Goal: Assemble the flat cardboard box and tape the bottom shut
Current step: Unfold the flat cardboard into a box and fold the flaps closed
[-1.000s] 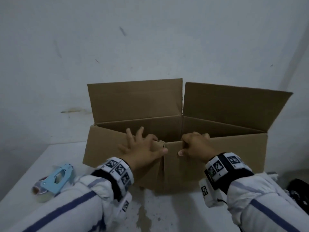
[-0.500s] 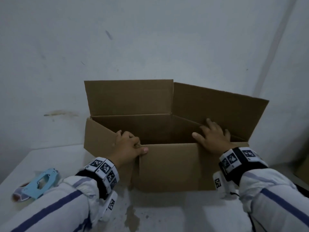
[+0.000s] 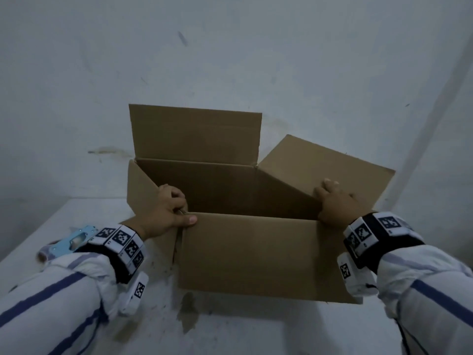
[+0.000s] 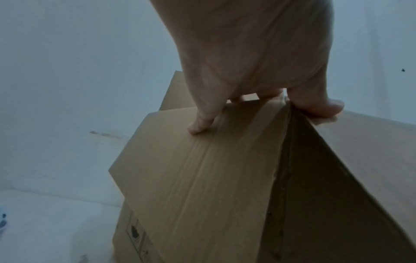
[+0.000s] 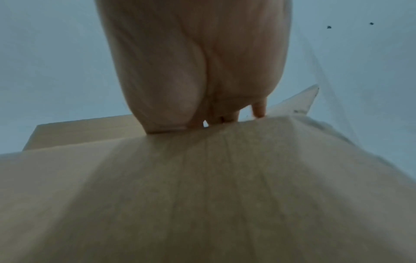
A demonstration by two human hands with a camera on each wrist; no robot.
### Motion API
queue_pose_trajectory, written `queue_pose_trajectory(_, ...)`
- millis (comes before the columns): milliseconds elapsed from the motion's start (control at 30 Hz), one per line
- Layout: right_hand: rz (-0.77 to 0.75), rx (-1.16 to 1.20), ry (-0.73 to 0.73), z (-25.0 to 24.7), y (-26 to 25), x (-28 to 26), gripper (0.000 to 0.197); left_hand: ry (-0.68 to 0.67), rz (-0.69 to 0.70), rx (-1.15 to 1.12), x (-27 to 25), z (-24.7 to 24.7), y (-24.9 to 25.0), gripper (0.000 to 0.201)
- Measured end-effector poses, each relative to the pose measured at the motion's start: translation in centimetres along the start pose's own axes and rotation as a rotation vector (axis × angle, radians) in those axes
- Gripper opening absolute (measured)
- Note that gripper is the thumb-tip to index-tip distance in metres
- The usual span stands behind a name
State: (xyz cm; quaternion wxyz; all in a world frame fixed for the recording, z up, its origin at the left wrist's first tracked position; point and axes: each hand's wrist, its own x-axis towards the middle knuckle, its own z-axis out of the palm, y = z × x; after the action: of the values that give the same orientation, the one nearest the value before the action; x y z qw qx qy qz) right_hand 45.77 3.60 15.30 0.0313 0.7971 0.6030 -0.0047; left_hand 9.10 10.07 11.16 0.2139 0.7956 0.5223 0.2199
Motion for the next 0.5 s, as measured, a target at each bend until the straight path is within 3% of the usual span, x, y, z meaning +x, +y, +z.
queue_pose_trajectory(100, 0.047, -0.101, -0.06, 0.1, -0.5, 0.5, 0.07, -0.008, -0.032, -0.033, -0.7, -0.2, 0.0, 0.024)
queue_pose_trajectory(267, -0.043, -0.138, -0.104, 0.1, -0.2, 1.4, 0.069, 0.006, -0.099, 0.021, -1.3, 0.6, -0.1, 0.016)
queue_pose_trajectory(400, -0.04, -0.217, -0.079, -0.3, 0.3, 1.8, 0.03, -0.014, -0.159, -0.074, -1.4, 1.5, 0.8, 0.008)
queue_pose_trajectory(500, -0.055, -0.257, -0.16, -0.6, 0.2, 2.0, 0.028, -0.038, -0.177, -0.041, -1.7, 2.0, 1.5, 0.012)
